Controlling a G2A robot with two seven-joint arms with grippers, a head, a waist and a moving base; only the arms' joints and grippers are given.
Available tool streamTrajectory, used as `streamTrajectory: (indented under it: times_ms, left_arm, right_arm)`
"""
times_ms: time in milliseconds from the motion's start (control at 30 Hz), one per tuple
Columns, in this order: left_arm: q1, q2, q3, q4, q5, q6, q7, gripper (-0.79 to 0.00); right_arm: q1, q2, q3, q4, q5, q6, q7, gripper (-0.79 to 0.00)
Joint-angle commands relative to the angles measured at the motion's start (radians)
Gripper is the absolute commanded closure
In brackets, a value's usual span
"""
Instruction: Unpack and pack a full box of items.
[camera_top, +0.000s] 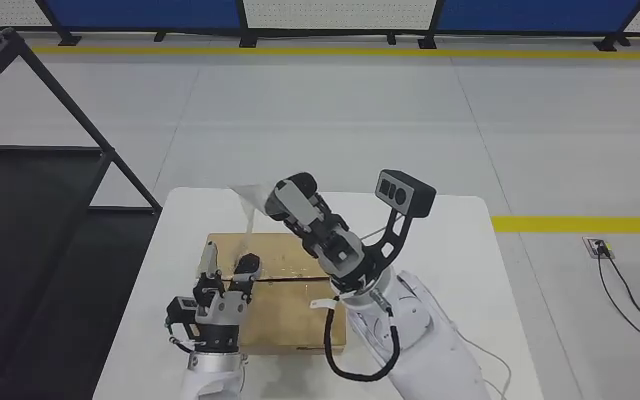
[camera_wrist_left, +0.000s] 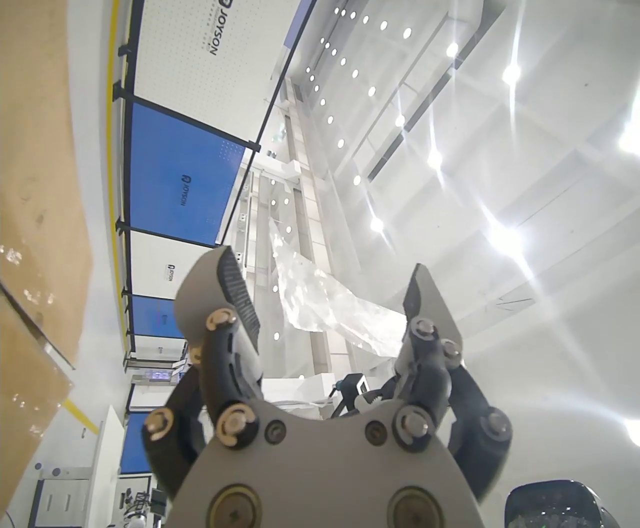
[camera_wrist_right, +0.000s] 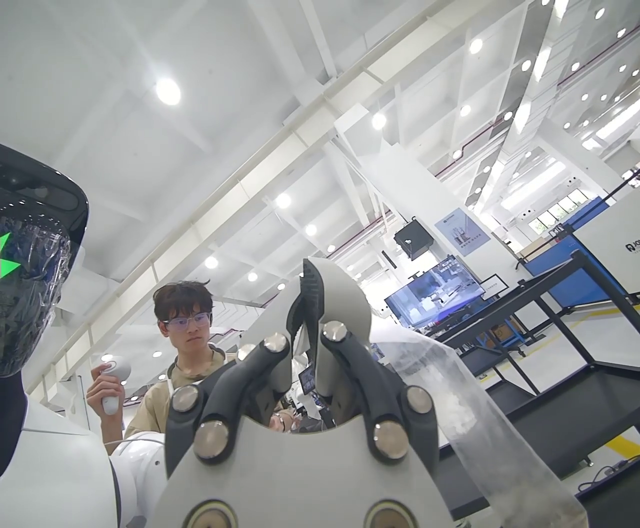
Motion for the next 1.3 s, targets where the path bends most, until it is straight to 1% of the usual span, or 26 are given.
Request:
streamTrajectory:
  times_ms: [0, 167, 200, 233, 267, 300, 467, 533, 633, 733, 833, 1000, 1133, 1267]
  left_arm:
    - [-0.001, 0.0, -0.001, 0.001, 0.005, -0.003, 0.006, 0.0]
    - [0.002, 0.0, -0.008, -0.004, 0.018, -0.02, 0.016, 0.0]
    - [0.003, 0.0, -0.012, -0.009, 0.025, -0.028, 0.017, 0.0]
    - [0.005, 0.0, -0.014, -0.01, 0.03, -0.033, 0.016, 0.0]
    - [0.009, 0.0, -0.019, -0.018, 0.039, -0.041, 0.016, 0.0]
    - [0.011, 0.001, -0.023, -0.023, 0.041, -0.044, 0.017, 0.0]
    - [0.052, 0.007, -0.079, -0.075, 0.06, -0.051, -0.016, 0.0]
    - [0.066, 0.01, -0.101, -0.09, 0.066, -0.042, -0.031, 0.0]
    - [0.086, 0.015, -0.138, -0.112, 0.084, -0.019, -0.053, 0.0]
    - [0.097, 0.019, -0.165, -0.12, 0.115, -0.006, -0.071, 0.0]
    - [0.106, 0.023, -0.192, -0.124, 0.13, 0.006, -0.083, 0.0]
    - [0.115, 0.028, -0.238, -0.132, 0.122, 0.02, -0.101, 0.0]
    - [0.115, 0.03, -0.255, -0.132, 0.113, 0.03, -0.109, 0.0]
    - [0.114, 0.031, -0.257, -0.13, 0.117, 0.035, -0.113, 0.0]
  right_arm:
    - [-0.002, -0.001, 0.004, 0.002, 0.004, -0.001, 0.005, 0.0]
    - [-0.011, -0.003, 0.012, 0.006, 0.016, -0.006, 0.017, 0.0]
    - [-0.016, -0.003, 0.017, 0.007, 0.018, -0.009, 0.019, -0.022]
    - [-0.019, -0.003, 0.019, 0.007, 0.018, -0.01, 0.021, -0.212]
    - [-0.026, -0.002, 0.026, 0.008, 0.015, -0.012, 0.021, -0.348]
    - [-0.031, -0.002, 0.031, 0.008, 0.013, -0.012, 0.02, -0.785]
    - [-0.095, 0.008, 0.091, -0.014, 0.004, -0.025, 0.013, -0.785]
    - [-0.119, 0.011, 0.108, -0.021, 0.012, -0.004, 0.015, -0.785]
    - [-0.149, 0.019, 0.133, -0.039, 0.059, 0.081, 0.061, -0.785]
    - [-0.175, 0.026, 0.167, -0.05, 0.095, 0.134, 0.083, -0.785]
    - [-0.199, 0.032, 0.208, -0.057, 0.096, 0.195, 0.08, -0.785]
    - [-0.239, 0.042, 0.261, -0.103, 0.121, 0.314, 0.111, -0.785]
    - [-0.261, 0.049, 0.292, -0.125, 0.126, 0.413, 0.127, -0.785]
    - [-0.271, 0.052, 0.305, -0.135, 0.131, 0.448, 0.124, -0.785]
